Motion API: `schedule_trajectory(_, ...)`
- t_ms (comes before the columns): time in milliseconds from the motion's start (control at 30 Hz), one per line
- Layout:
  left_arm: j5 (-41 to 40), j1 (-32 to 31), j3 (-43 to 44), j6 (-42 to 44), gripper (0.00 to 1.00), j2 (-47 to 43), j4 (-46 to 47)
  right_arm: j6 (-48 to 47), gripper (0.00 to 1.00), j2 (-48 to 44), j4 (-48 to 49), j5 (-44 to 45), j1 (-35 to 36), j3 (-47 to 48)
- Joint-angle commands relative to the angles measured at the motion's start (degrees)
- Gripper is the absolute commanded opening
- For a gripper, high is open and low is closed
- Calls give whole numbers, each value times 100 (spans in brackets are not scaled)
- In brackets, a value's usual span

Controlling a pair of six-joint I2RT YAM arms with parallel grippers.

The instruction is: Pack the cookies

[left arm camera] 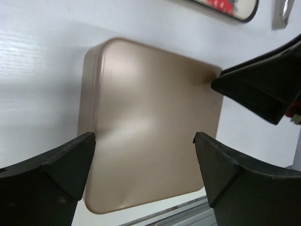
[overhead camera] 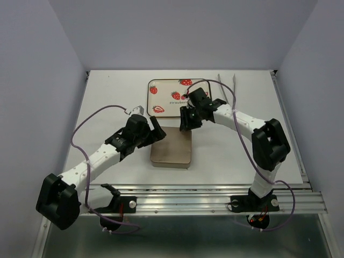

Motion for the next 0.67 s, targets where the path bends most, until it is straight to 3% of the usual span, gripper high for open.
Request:
schedule_trajectory(0,-928,-7,872,267,99,-463,-671,-242,79,-814,94,662,2,207)
schedule_trajectory(33,-1183,1,996,276,99,-516,-813,-164,94,-989,112,1264,2,145)
schedule_trajectory(67,-1699,36,1128,250,99,-577,-1180,2,100,-1383,216,1688,2,-90)
schedule_trajectory(100,-1956,80,1364,206,99,-586,-1401,100,100,-1604,305,2484,2,-258)
schedule_trajectory(133,-2194,142,1462,154,99,-595,-1568,205,100,-1841,375,2492,2,-451)
schedule_trajectory(167,-2483,220,1533,110,99,-613,-1709,354,100,-2061,550,3171,2,-653)
schedule_trajectory(367,-2496,942,1359,21,99,-928,-1843,1137,100,-3810,762,5328,2,-2270)
schedule_trajectory(500,-2539,986,1042,-40,99,-1219,-1667,1384,100,-4934,912,5744,2,-3036)
schedule_trajectory(633,-2609,995,945,-75,99,-1404,-1588,1121,100,-5385,1088,5753,2,-3406)
